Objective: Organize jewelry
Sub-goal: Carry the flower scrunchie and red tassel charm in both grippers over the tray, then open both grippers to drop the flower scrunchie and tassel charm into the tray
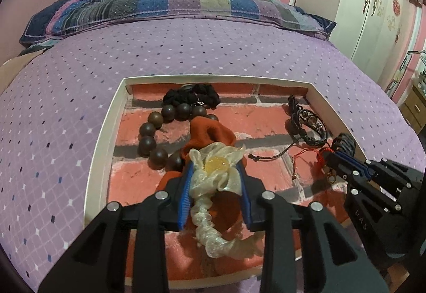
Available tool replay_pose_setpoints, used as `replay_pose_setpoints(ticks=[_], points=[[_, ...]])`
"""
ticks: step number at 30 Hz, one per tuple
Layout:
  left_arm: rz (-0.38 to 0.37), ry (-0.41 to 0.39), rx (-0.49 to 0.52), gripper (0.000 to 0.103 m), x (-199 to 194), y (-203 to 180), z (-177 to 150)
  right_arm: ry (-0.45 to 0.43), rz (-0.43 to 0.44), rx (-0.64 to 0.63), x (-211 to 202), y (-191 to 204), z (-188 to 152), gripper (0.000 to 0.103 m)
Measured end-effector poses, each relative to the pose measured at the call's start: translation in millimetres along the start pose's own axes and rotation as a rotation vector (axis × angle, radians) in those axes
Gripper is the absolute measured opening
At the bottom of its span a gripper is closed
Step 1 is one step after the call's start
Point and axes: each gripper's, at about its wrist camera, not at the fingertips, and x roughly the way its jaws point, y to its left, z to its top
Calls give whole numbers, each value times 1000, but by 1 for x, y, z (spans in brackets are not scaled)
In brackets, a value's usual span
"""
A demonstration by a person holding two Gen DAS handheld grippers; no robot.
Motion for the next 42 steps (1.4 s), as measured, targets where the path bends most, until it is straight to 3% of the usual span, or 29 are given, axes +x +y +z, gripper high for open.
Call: replay_pose_setpoints(ticks=[10, 15, 16, 20, 27, 33, 39, 42], points=[[10, 9, 13, 39, 7, 3, 1, 31, 25, -46, 19, -12, 8, 6], [5, 19, 7, 49, 13, 9, 2, 36, 51, -94, 26, -11, 9, 6], [6, 24, 4, 56, 14, 11, 1, 40, 59, -98, 27, -11, 9, 8], [0, 36, -21, 72, 19, 22, 0, 37, 48, -150, 31, -8, 9, 22], [-1, 22, -13, 77, 19, 24, -1, 41, 80, -110, 34, -17, 9, 36], [-5, 11, -13, 77, 8, 22, 0, -1, 94, -118, 10, -10, 14, 52], [-1, -28, 14, 77, -36, 12, 10, -94, 75, -100, -42, -12, 29, 82], [9, -75, -27, 87, -70, 21, 16, -148, 94, -10, -71, -23, 30, 99]])
